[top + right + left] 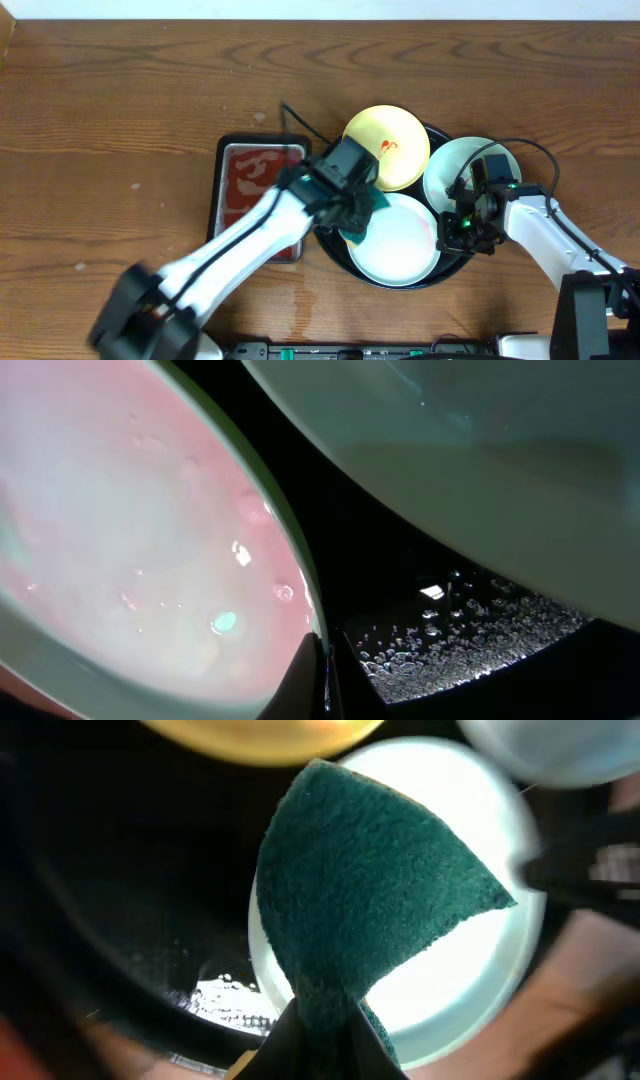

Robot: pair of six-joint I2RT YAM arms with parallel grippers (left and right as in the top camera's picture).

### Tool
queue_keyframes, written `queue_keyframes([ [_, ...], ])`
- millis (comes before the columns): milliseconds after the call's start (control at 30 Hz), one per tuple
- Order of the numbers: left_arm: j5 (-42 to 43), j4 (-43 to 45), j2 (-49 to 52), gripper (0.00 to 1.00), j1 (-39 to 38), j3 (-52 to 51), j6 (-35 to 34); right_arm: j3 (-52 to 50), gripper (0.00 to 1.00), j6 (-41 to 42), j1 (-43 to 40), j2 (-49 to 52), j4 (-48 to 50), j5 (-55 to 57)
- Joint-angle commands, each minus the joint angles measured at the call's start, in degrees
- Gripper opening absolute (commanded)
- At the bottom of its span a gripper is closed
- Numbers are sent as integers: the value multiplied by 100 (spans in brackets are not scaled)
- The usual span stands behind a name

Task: Clean dirty plates on tray and stack at the side
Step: 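Carry the green sponge with the left gripper back into the soapy tray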

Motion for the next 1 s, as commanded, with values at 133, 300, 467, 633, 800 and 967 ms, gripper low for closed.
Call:
queue_keyframes([
  [133, -1154, -656, -691, 7, 149, -24, -13, -24, 1, -63, -7, 39, -22, 247],
  [300, -1427, -1073, -686, 8, 643, -37, -13, -24, 1, -63, -7, 39, 24, 247],
  [467, -1587, -1097, -675, 7, 1261, -94, -13, -24, 1, -63, -7, 39, 39, 247],
  [633, -1589, -1204, -625, 7, 1840, -94, -13, -24, 1, -63, -7, 39, 44, 247],
  [800, -1587, -1305, -496, 7, 2273, -94, -15, -26, 7, -63, -7, 39, 127, 247],
  [967, -1585, -1325, -260, 7, 2435, -98, -15, -35, 13, -61, -7, 39, 229, 247],
])
